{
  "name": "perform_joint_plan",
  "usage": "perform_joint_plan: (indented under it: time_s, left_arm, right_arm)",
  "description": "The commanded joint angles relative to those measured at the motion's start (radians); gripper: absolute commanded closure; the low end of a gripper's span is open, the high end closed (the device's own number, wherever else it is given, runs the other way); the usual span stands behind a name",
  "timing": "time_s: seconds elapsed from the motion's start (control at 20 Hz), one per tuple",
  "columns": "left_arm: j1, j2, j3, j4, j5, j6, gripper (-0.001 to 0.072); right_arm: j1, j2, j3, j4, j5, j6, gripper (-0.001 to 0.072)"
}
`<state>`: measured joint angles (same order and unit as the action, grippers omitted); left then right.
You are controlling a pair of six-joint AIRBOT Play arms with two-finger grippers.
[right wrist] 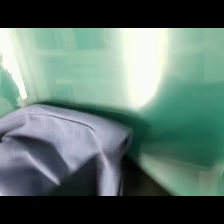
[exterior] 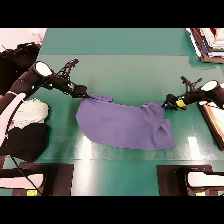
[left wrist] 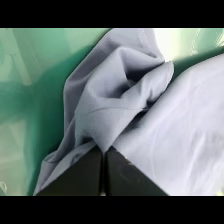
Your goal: Fold the shirts.
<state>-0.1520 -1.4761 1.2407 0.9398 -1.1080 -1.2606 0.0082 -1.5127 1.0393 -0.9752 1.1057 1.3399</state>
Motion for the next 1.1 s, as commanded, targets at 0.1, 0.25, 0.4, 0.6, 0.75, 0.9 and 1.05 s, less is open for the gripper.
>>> perform_joint_plan:
  time_s: [0.1,0.25,0.4,0.6,0.75,0.9,1.05]
  left_arm:
    - [0.001,0.097,0.011,0.087,0.039,-0.072,0.0679]
    - [0.001,0.269,0.090,0.274,0.032,-0.128,0.0679]
    - [0.001,0.460,0.233,0.356,0.017,-0.129,0.0678]
    - [0.001,0.631,0.446,0.355,0.017,-0.158,0.0679]
    - [0.001,0.693,0.598,0.355,0.007,-0.189,0.0679]
    - [0.001,0.696,0.758,0.355,-0.013,-0.209,0.0679]
    - [0.001,0.696,0.845,0.355,0.008,-0.208,0.0680]
  right_arm:
    - [0.069,0.002,0.115,0.006,-0.008,-0.068,0.0698]
    - [0.053,0.153,0.267,0.005,0.002,-0.070,0.0698]
    - [0.029,0.335,0.456,0.005,0.012,-0.075,0.0698]
    - [-0.026,0.549,0.643,0.003,0.016,-0.077,0.0698]
    - [-0.089,0.662,0.727,0.003,0.037,-0.077,0.0699]
    - [-0.177,0.740,0.768,0.004,0.063,-0.076,0.0699]
    - [-0.291,0.764,0.813,0.005,0.126,-0.060,0.0699]
